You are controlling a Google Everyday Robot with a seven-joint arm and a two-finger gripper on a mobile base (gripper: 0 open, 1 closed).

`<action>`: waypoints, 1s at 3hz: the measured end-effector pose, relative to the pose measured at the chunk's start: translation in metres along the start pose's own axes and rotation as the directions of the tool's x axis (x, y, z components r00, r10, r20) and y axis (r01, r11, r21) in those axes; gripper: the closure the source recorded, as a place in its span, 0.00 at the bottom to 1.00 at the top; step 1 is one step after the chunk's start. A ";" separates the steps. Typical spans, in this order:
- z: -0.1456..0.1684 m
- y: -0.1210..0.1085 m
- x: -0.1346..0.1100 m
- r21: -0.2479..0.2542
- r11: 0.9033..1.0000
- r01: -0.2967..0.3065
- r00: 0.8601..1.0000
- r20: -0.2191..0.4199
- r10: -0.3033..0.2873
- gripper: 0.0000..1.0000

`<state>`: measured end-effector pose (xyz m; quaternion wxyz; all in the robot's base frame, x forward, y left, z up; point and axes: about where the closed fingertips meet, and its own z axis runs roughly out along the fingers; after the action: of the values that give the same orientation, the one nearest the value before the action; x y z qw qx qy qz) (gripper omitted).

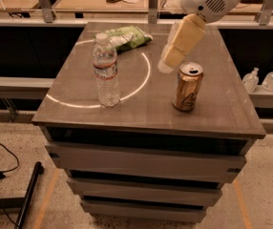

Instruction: Move water bottle near orange can

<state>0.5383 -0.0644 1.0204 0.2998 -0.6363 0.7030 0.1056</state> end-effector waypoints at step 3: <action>0.096 -0.004 -0.069 -0.013 0.995 -0.096 0.985 0.144 0.097 0.00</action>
Offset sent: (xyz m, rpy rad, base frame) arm 0.0394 0.1015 -0.0367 0.1576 -0.0858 -0.0561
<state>0.5705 0.0432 0.9833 0.3424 -0.5931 0.7090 0.1681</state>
